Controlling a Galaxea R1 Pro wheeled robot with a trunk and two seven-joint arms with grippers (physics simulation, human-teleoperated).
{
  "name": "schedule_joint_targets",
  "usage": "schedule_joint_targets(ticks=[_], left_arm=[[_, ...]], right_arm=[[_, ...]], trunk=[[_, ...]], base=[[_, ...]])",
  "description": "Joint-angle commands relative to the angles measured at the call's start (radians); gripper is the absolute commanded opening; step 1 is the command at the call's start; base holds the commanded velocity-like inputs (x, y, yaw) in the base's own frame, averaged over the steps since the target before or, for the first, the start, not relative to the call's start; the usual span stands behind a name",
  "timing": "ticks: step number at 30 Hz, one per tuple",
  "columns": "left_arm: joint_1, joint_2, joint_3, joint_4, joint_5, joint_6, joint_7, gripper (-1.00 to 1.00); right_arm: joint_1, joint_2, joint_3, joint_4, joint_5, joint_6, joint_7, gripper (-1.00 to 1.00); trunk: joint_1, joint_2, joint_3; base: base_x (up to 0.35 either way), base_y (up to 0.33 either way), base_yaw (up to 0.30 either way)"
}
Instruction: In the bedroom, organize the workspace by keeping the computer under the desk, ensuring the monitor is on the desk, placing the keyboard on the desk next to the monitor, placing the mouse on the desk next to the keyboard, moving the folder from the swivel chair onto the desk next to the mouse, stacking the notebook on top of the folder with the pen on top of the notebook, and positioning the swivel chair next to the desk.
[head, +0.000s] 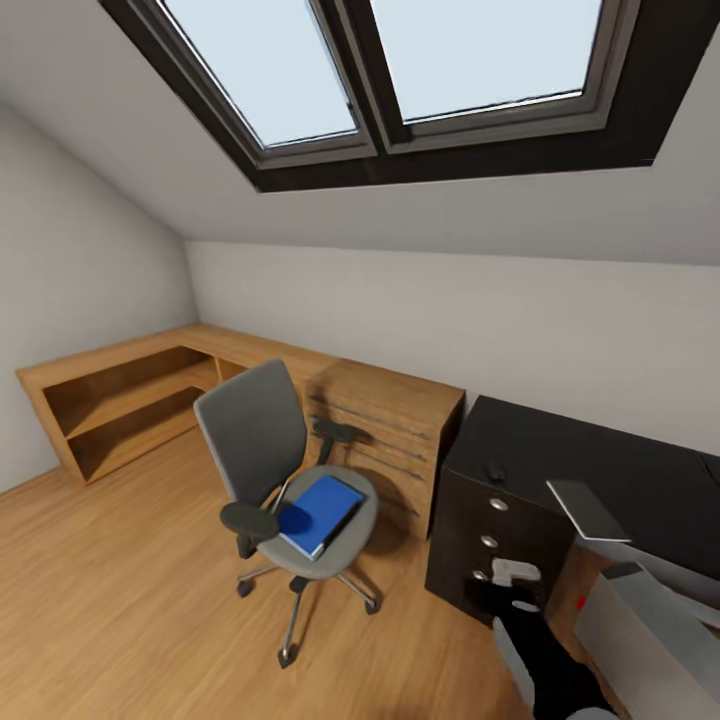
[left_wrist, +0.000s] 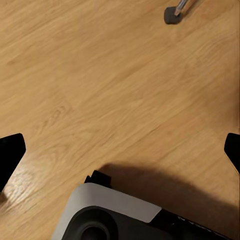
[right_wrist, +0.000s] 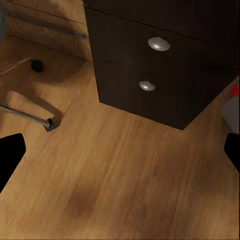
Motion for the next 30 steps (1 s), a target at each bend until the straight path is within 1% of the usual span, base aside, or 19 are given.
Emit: schedule_joint_targets(ticks=[1,3,4,5,6,7,8,9,11,12,15,18,20,22,24,30], left_arm=[[-0.001,0.000,-0.001,0.001,0.011,-0.003,-0.004,1.00],[0.000,0.000,-0.001,0.001,0.011,-0.003,-0.004,1.00],[0.000,0.000,-0.001,0.001,0.011,-0.003,-0.004,1.00],[-0.001,0.000,-0.001,0.002,0.011,-0.003,-0.004,1.00],[-0.001,0.000,-0.001,0.002,0.011,-0.003,-0.004,1.00],[-0.001,0.000,-0.001,0.002,0.011,-0.003,-0.004,1.00],[-0.001,0.000,-0.001,0.002,0.011,-0.003,-0.004,1.00],[-0.001,0.000,-0.001,0.002,0.011,-0.003,-0.004,1.00],[-0.001,0.000,-0.001,0.002,0.011,-0.003,-0.004,1.00],[-0.001,0.000,-0.001,0.002,0.011,-0.003,-0.004,1.00],[-0.001,-0.001,-0.001,0.004,0.011,-0.004,-0.004,1.00],[-0.001,-0.002,-0.001,0.010,0.011,-0.004,-0.004,1.00],[-0.001,-0.003,-0.001,0.012,0.011,-0.004,-0.004,1.00],[-0.001,-0.003,-0.001,0.014,0.010,-0.005,-0.004,1.00],[-0.001,-0.003,-0.001,0.014,0.010,-0.005,-0.005,1.00],[-0.001,-0.003,-0.001,0.015,0.010,-0.006,-0.005,1.00]], right_arm=[[-0.018,-0.001,-0.002,-0.019,-0.005,0.032,-0.007,1.00],[-0.093,-0.005,-0.002,-0.054,0.000,0.138,-0.016,1.00],[-0.114,-0.006,-0.002,-0.059,0.000,0.168,-0.017,1.00],[-0.157,-0.008,-0.003,-0.066,0.001,0.231,-0.019,1.00],[-0.179,-0.010,-0.003,-0.068,0.001,0.262,-0.020,1.00],[-0.221,-0.012,-0.003,-0.072,0.002,0.322,-0.021,1.00],[-0.241,-0.013,-0.003,-0.073,0.002,0.352,-0.022,1.00],[-0.281,-0.015,-0.003,-0.076,0.002,0.406,-0.023,1.00],[-0.318,-0.019,-0.003,-0.077,0.003,0.455,-0.024,1.00],[-0.381,-0.049,-0.004,-0.089,0.002,0.568,-0.023,1.00],[-0.409,-0.080,-0.007,-0.150,0.001,0.670,-0.019,1.00],[-0.411,-0.086,-0.008,-0.158,0.001,0.678,-0.018,1.00],[-0.412,-0.096,-0.009,-0.161,0.000,0.681,-0.016,1.00],[-0.412,-0.113,-0.010,-0.162,-0.002,0.682,-0.011,1.00],[-0.412,-0.119,-0.011,-0.162,-0.003,0.682,-0.007,1.00],[-0.412,-0.125,-0.013,-0.163,-0.003,0.685,-0.004,1.00]], trunk=[[0.001,-0.001,-0.002],[0.001,-0.001,-0.002],[0.001,-0.001,-0.002],[0.001,-0.001,-0.002],[0.001,-0.001,-0.002],[0.001,-0.001,-0.002],[0.001,-0.001,-0.002],[0.001,-0.001,-0.002],[0.001,-0.001,-0.002],[0.001,-0.001,-0.002],[0.001,-0.001,-0.002],[0.001,-0.001,-0.002],[0.001,-0.001,-0.002],[0.001,-0.001,-0.002],[0.001,-0.001,-0.002],[0.001,-0.001,-0.002]], base=[[0.334,0.000,0.000],[0.334,0.000,0.000],[0.334,0.000,0.000],[0.334,0.000,0.000],[0.334,0.000,0.000],[0.334,0.000,0.000],[0.331,0.000,0.000],[0.305,-0.007,0.000],[0.271,-0.040,0.000],[0.189,-0.215,0.000],[0.131,-0.180,0.000],[0.030,-0.036,0.000],[0.023,-0.015,0.000],[0.154,-0.006,0.000],[0.225,-0.004,0.000],[0.298,-0.001,0.000]])
